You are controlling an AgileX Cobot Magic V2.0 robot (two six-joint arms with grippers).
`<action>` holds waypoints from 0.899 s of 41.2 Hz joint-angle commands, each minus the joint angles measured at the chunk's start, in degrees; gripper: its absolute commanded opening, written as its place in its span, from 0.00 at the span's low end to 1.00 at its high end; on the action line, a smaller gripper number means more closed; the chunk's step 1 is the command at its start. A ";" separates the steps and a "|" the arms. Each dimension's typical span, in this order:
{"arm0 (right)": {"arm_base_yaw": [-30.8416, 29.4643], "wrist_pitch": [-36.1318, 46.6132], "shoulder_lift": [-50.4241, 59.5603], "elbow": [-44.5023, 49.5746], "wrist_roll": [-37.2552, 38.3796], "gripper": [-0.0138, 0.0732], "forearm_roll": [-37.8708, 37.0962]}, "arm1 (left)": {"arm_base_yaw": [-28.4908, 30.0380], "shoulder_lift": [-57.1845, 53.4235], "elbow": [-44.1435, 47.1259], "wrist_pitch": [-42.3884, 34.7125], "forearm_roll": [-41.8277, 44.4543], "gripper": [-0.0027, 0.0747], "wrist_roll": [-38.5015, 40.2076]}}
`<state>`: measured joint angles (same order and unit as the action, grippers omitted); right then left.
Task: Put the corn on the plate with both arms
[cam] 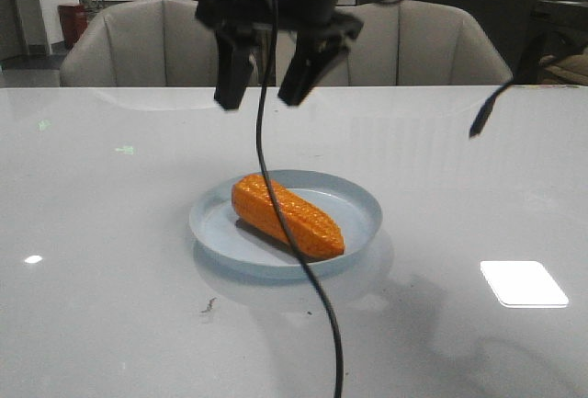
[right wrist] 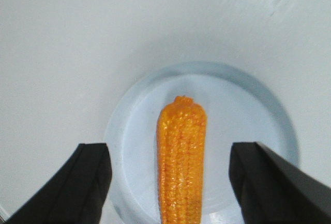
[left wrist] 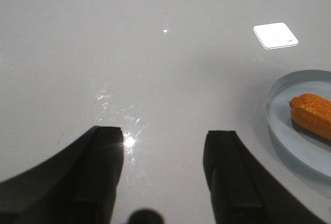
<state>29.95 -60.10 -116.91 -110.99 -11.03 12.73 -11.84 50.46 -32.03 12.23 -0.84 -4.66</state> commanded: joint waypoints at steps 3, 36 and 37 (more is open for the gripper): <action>-3.77 -0.10 11.35 -4.26 0.87 0.83 0.84 | -0.03 -0.52 -1.69 -4.60 -0.31 0.58 0.57; -35.12 15.41 61.84 48.72 -0.47 0.83 0.79 | -0.03 -0.52 -1.69 -4.60 -0.31 0.58 0.57; -35.26 15.48 63.24 50.39 -0.47 0.83 0.79 | -0.03 -0.52 -1.69 -4.60 -0.31 0.58 0.57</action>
<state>-4.25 -50.08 -59.46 -65.19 -10.88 12.53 -11.84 50.46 -32.03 12.23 -0.84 -4.66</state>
